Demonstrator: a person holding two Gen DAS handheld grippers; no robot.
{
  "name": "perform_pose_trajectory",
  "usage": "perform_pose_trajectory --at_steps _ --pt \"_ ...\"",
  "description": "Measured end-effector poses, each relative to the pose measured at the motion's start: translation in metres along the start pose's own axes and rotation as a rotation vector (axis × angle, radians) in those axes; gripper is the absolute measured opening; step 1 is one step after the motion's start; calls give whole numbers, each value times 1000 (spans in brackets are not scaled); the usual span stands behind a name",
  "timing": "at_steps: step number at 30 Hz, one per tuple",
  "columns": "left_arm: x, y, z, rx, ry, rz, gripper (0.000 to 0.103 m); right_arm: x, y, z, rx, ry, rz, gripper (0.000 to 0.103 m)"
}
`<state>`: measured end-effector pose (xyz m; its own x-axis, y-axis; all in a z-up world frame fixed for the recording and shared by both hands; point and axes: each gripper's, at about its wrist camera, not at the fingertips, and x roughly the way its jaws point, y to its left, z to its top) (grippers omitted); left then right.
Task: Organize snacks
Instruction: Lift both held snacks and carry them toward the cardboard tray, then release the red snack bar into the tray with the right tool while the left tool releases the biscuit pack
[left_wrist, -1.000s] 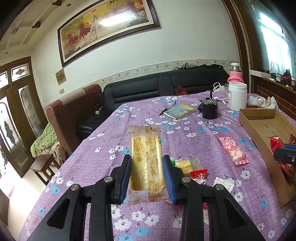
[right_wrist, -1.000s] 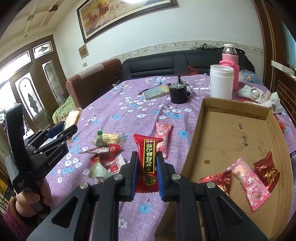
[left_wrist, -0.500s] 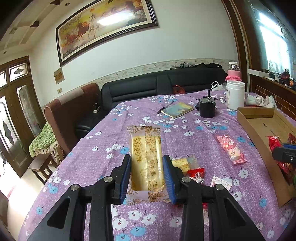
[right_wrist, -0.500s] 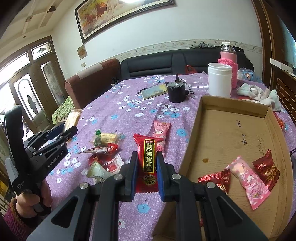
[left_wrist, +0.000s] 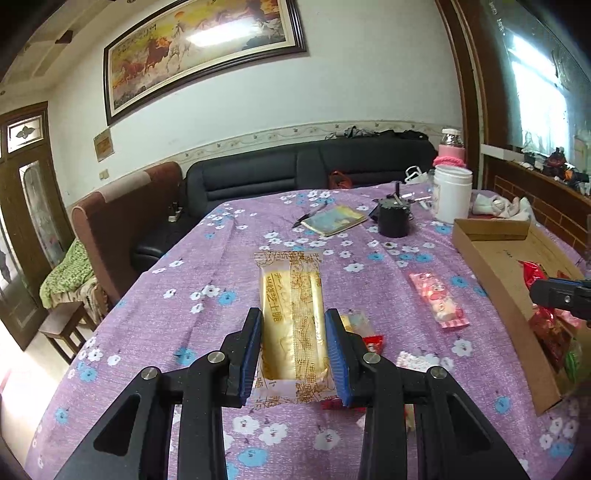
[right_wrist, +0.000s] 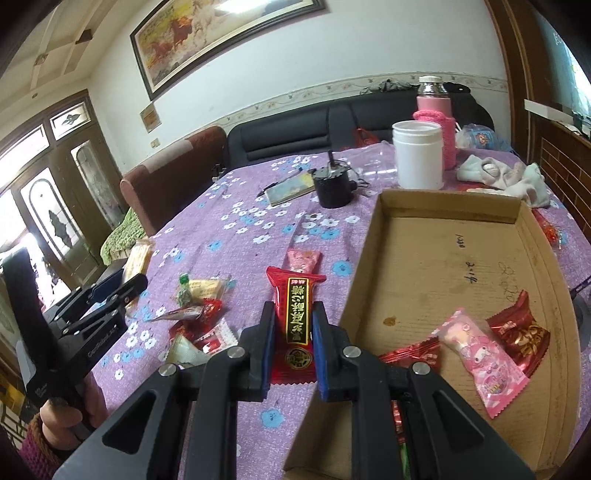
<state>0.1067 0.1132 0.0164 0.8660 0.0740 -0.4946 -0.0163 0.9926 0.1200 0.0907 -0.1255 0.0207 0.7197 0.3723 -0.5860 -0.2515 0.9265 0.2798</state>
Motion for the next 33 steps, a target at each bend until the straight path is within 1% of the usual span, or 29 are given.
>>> perform_pose_trajectory --at_steps 3,6,11,13,14,16,18,24,28,33 --pt "0 -2 -1 -2 1 -13 36 -4 -3 3 2 -16 -16 17" --pt "4 -5 -2 0 15 -20 36 -13 -15 10 20 -43 -41 17" --pt "-3 -5 1 -24 1 -40 36 -34 -54 25 64 -102 -127 18" --pt "-5 -5 2 -36 7 -52 36 -41 -75 30 93 -107 -153 18" --pt "-5 -6 3 -41 16 -65 36 -42 -83 31 104 -104 -157 18" --pt "-8 -9 4 -36 17 -64 36 -43 -97 31 126 -95 -172 18" --pt "-12 -15 7 -21 15 -72 36 -41 -103 30 137 -83 -180 18" --pt "-28 -40 14 27 15 -116 36 -27 -108 26 131 -18 -215 19" --pt "-37 -68 23 43 36 -177 36 -23 -108 22 139 13 -223 19" --pt "-45 -108 30 83 31 -252 36 -20 -105 21 124 23 -226 19"
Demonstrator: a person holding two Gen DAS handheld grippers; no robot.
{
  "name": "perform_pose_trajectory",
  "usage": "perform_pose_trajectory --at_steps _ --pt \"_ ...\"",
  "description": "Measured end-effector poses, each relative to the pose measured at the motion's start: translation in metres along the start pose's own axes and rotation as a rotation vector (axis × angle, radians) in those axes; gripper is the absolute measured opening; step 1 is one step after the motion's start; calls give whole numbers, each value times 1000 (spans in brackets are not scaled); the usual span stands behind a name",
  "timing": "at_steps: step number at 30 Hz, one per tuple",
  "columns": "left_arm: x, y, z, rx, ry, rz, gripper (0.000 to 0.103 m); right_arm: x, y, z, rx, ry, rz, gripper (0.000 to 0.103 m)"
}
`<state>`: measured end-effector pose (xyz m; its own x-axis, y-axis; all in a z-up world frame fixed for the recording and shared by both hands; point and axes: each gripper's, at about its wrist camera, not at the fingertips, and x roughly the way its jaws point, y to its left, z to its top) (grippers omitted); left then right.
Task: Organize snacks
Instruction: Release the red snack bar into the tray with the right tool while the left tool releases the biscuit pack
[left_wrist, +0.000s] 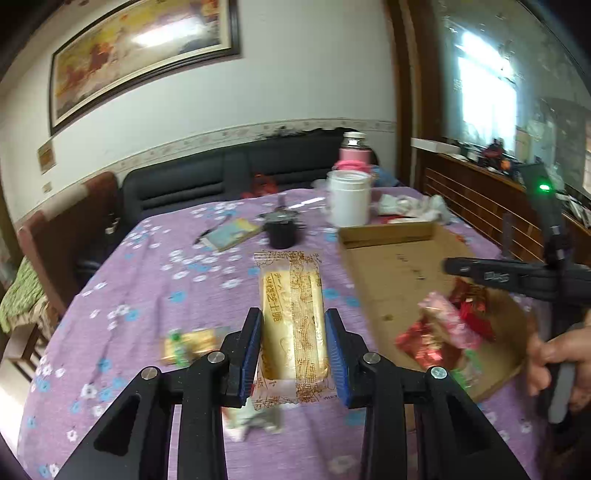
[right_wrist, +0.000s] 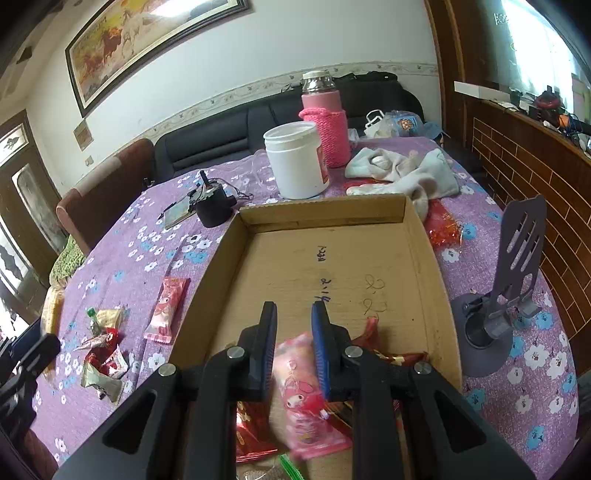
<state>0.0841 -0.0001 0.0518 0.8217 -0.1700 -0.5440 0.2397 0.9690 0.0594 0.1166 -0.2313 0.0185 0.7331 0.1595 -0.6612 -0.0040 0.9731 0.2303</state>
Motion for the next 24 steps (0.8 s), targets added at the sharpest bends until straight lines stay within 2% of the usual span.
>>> perform_pose_trajectory --at_steps 5,11,16,21,22,23,24 --pt "11 -35 6 17 31 -87 36 0 -9 2 32 7 15 19" --pt "36 -75 7 26 104 -178 35 -1 -13 3 48 7 14 19" --pt "56 -100 -3 51 169 -219 35 -1 -15 4 49 8 8 19" --pt "60 -102 -7 50 177 -248 36 -2 -14 4 49 6 8 19" --pt "59 -101 -7 46 174 -252 41 -2 -14 4 49 6 9 19" --pt "58 -99 -6 38 168 -253 54 -2 -14 4 46 6 7 19" --pt "56 -97 -5 32 161 -256 59 -1 -14 3 45 6 5 19"
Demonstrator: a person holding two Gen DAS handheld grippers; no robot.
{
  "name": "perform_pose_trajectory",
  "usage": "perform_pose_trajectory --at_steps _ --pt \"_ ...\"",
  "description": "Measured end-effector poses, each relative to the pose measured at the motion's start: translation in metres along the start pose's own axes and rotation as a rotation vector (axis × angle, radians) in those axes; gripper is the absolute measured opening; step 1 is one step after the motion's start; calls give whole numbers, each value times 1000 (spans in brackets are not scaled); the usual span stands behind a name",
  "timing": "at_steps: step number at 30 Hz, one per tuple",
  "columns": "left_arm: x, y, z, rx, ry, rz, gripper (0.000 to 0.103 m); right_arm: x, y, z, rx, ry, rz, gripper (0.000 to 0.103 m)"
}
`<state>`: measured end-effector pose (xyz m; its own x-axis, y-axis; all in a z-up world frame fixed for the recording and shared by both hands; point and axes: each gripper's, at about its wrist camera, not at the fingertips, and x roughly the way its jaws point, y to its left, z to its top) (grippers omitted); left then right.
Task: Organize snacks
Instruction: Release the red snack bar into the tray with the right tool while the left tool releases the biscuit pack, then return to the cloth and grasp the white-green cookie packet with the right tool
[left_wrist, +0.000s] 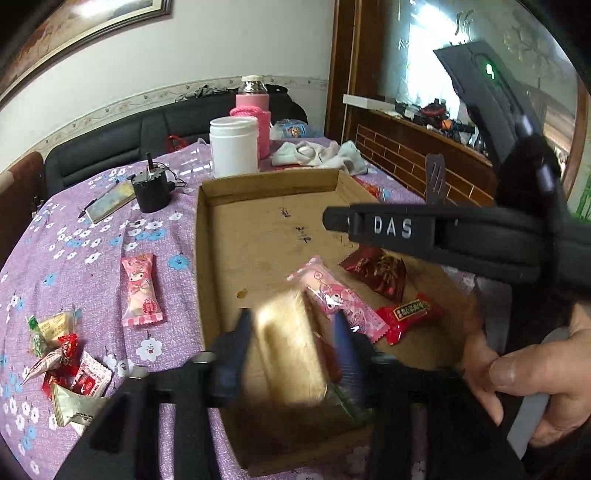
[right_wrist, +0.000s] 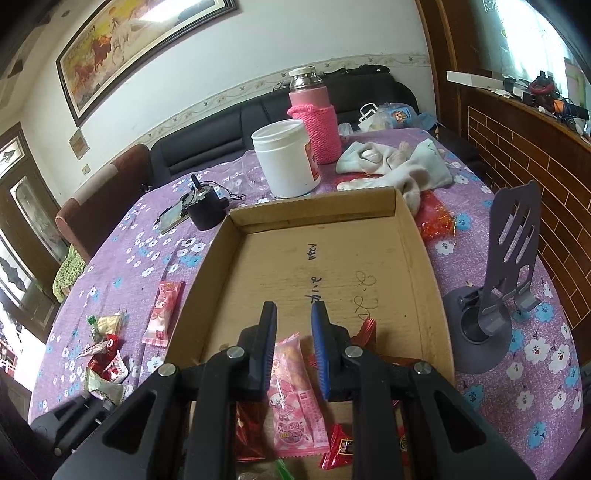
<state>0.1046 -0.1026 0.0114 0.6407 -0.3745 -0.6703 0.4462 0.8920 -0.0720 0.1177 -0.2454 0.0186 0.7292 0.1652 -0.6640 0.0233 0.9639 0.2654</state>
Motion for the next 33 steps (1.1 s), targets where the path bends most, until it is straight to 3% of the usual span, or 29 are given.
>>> perform_pose_trajectory --at_steps 8,19,21,25,29,33 --pt "-19 10 -1 -13 -21 23 62 -2 5 -1 -10 -11 23 19" --pt "-76 56 -16 -60 -80 99 62 -18 22 -5 -6 -131 89 19" --pt "-88 71 -22 -72 -92 131 62 -22 28 -5 -22 -156 101 19" --pt "-109 119 -38 -139 -112 222 62 -27 43 -5 -40 -132 230 15" --pt "-115 173 -55 -216 -126 355 62 -38 70 -10 -151 -157 212 17" --pt "-110 222 -74 -326 -125 430 62 -33 95 -18 -196 -89 231 18"
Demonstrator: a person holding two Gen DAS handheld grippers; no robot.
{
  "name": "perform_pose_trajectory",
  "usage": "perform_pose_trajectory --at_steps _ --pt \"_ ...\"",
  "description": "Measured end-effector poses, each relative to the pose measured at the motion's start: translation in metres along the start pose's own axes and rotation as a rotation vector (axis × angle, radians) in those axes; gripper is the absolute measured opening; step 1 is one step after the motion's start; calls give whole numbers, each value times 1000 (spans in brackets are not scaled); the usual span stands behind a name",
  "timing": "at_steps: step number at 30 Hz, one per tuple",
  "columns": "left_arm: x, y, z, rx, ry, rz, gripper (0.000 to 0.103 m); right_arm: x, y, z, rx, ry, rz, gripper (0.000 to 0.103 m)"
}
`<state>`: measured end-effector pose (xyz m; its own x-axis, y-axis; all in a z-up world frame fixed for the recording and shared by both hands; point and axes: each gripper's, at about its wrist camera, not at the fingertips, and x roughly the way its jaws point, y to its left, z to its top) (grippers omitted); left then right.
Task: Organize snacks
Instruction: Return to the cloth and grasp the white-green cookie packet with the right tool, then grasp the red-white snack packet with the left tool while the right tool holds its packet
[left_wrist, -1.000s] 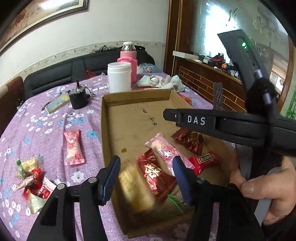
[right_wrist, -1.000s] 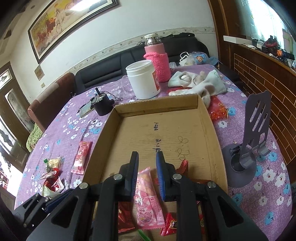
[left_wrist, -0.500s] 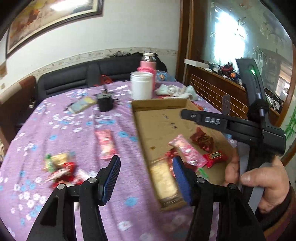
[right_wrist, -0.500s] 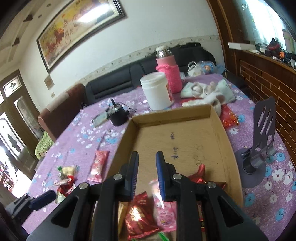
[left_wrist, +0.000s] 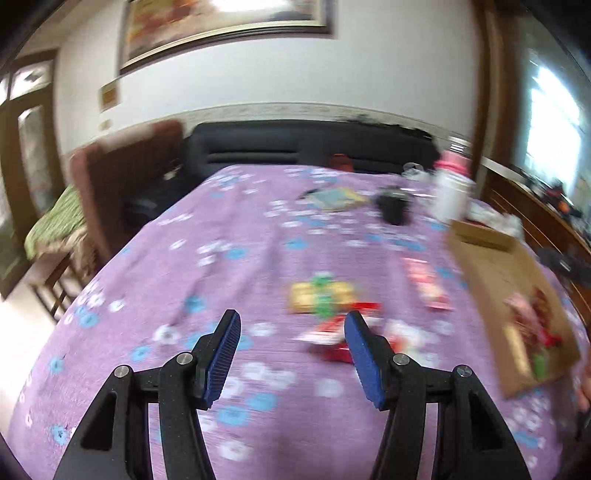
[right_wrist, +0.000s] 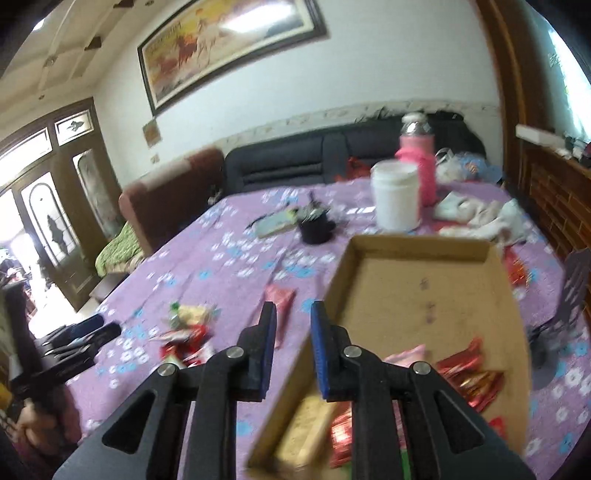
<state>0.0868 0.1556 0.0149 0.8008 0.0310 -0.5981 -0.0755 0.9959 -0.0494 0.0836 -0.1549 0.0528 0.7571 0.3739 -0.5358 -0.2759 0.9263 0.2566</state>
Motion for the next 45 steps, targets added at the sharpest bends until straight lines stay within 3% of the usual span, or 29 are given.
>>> perform_pose_trajectory --at_steps 4,9,13,15,17,19,21,24,27,31,38,41,45 --pt "21 31 -6 -98 68 48 62 20 38 -9 -65 111 28 18" --pt "27 46 -9 -166 103 63 62 75 80 -20 -101 327 49 18" --pt "24 52 -10 -181 97 90 62 113 94 -32 -120 390 -32 18" --pt "24 55 -9 -190 94 94 62 118 97 -39 -117 397 -30 18" --pt "25 59 -8 -204 98 88 62 116 109 -51 -134 423 47 18" --pt "26 61 -7 -215 103 84 62 109 123 -63 -135 469 177 18" --pt "27 61 -6 -220 106 84 62 97 129 -67 -104 468 280 18" --pt "26 62 -6 -225 103 86 62 84 124 -60 -127 416 221 18" --pt "27 64 -7 -231 110 84 62 80 108 -58 -52 432 221 18" --pt "27 62 -6 -225 108 88 62 78 111 -74 -63 466 207 18" --pt "27 60 -7 -213 104 92 62 91 142 -91 -198 461 136 24" --pt "26 60 -7 -210 105 89 62 90 148 -96 -262 426 106 21" --pt "27 56 -7 -197 105 93 62 89 142 -96 -248 416 135 21"
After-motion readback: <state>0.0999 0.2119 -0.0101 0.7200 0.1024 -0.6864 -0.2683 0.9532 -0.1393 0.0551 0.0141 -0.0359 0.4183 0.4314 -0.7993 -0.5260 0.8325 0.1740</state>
